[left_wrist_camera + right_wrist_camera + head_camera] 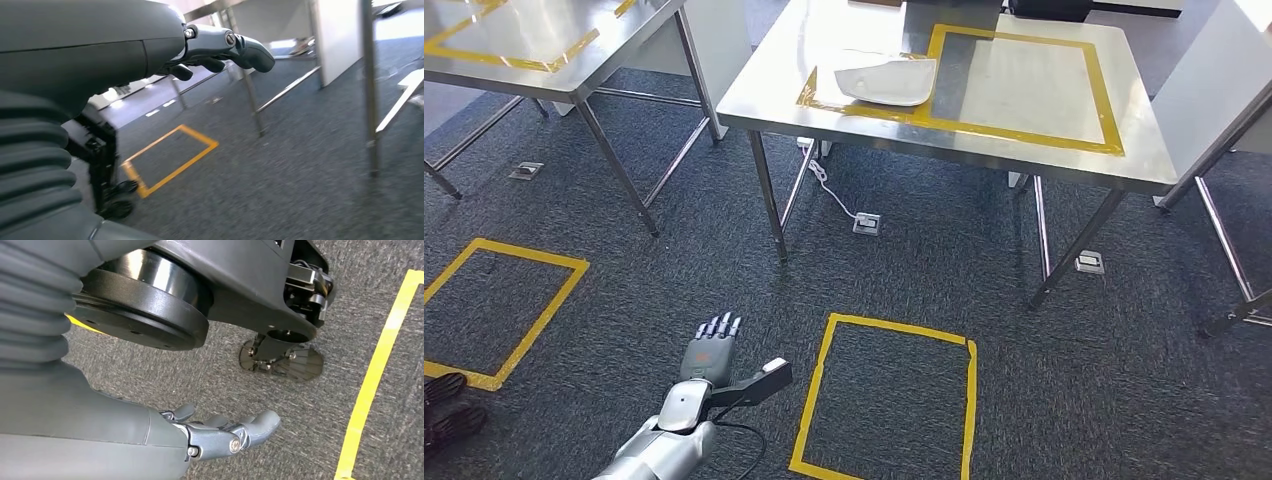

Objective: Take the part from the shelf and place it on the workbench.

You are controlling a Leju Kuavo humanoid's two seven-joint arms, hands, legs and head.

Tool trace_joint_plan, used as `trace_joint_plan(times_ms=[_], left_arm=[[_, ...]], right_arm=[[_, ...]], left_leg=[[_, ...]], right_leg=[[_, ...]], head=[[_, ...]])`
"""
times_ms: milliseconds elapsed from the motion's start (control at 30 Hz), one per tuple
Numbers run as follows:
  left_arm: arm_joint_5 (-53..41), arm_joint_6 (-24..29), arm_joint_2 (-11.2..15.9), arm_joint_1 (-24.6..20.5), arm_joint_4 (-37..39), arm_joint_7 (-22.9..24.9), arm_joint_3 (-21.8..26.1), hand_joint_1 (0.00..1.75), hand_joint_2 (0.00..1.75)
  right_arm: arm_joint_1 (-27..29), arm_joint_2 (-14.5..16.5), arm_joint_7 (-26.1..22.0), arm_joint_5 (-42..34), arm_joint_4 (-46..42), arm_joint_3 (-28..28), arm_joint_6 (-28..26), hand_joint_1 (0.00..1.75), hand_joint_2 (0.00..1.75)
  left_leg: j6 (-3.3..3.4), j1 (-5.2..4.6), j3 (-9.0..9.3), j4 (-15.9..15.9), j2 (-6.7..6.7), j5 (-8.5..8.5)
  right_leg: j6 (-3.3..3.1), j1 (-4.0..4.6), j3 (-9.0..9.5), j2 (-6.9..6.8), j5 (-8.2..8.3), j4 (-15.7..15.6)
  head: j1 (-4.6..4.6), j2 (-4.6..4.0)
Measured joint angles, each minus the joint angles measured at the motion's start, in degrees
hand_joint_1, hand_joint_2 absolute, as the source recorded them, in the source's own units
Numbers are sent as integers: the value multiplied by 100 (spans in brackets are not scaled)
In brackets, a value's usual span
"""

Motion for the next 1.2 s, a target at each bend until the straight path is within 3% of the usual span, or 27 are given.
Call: trace_joint_plan(times_ms=[167,300,600,667,733,800,1200], left_arm=[[95,-61,185,222,137,418,331,0,175],[177,-444,304,500,261,586,694,0,175],[556,-1266,259,1486,539,908,1566,0,175],[773,-1331,246,1651,555,897,1644,0,87],[1036,-1399,243,1770,559,859,1678,0,0],[1309,-1465,242,1852,557,814,1686,0,0],[3012,-1875,242,2220,424,517,1687,0,0]], right_arm=[[45,0,-31,-48,0,-30,0,0,175],[72,0,-60,-121,0,-48,0,0,175],[112,-12,52,-237,-4,-93,0,0,175],[156,-36,84,-408,-22,23,0,0,175],[204,-67,116,-623,-47,173,0,0,87],[250,-102,142,-847,-77,332,0,0,0],[540,-341,331,-2232,-304,1596,0,0,0]], left_leg=[[-13,6,0,-1,2,0],[-22,8,1,-1,4,1],[-29,10,2,-2,9,-4],[-29,10,0,-2,8,-5],[-31,10,-1,-2,8,-7],[-32,10,-1,-2,8,-8],[-34,11,1,-2,8,-8]], right_leg=[[-10,5,-6,0,-11,14],[-16,7,-9,0,-15,21],[-26,11,-16,8,-25,23],[-24,11,-16,7,-27,23],[-22,11,-16,6,-29,23],[-22,11,-15,7,-28,23],[-22,11,-15,7,-29,28]], head=[[0,0],[0,0],[0,0],[0,0],[0,0],[0,0],[0,0]])
